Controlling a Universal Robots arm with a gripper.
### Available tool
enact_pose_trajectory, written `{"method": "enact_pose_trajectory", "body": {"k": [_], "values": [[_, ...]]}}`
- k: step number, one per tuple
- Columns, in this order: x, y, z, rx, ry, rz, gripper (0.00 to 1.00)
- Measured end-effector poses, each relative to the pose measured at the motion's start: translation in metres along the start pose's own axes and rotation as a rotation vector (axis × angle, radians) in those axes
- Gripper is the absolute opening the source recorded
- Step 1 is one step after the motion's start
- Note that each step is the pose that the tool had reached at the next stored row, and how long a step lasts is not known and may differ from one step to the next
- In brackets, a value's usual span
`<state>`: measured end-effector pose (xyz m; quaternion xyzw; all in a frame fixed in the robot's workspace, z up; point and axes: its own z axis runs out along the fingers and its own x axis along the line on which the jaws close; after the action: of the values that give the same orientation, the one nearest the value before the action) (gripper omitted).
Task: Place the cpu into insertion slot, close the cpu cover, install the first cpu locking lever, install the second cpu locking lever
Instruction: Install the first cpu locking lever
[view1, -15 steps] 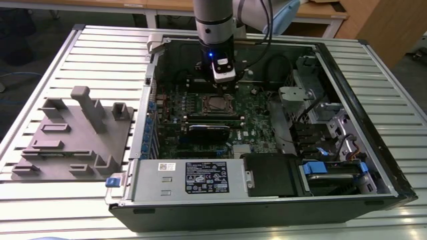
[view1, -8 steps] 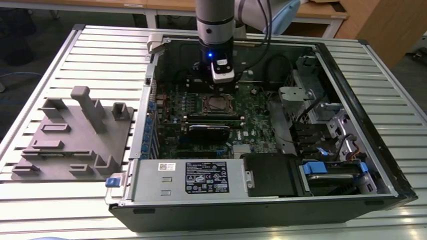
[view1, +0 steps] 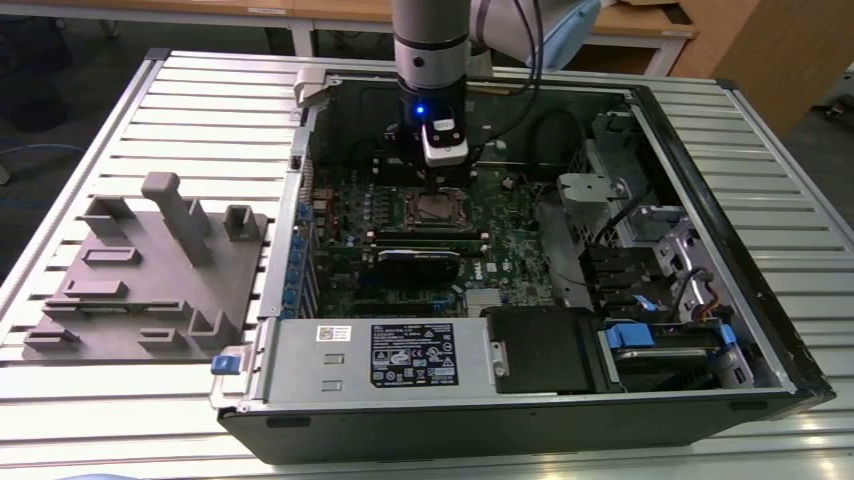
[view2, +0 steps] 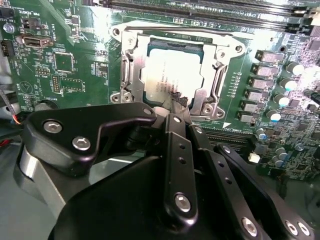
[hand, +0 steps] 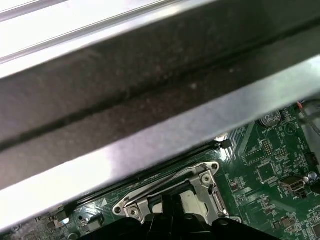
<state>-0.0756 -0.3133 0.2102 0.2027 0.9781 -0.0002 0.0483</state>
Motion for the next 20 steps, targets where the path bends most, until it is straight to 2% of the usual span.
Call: {"method": "enact_pose_trajectory", "body": {"k": [3, 7, 10, 16, 20], "values": [[0.0001, 0.0003, 0.0002, 0.0036, 0.0058, -0.001, 0.10], [0.0002, 0.0004, 0.0002, 0.0086, 0.0087, -0.003, 0.10], [0.0002, 0.0004, 0.0003, 0.0098, 0.0114, -0.004, 0.10], [0.0001, 0.0004, 0.0004, 0.0097, 0.0117, -0.004, 0.10], [-0.0031, 0.0018, 0.0007, 0.0097, 0.0116, -0.004, 0.10]]}}
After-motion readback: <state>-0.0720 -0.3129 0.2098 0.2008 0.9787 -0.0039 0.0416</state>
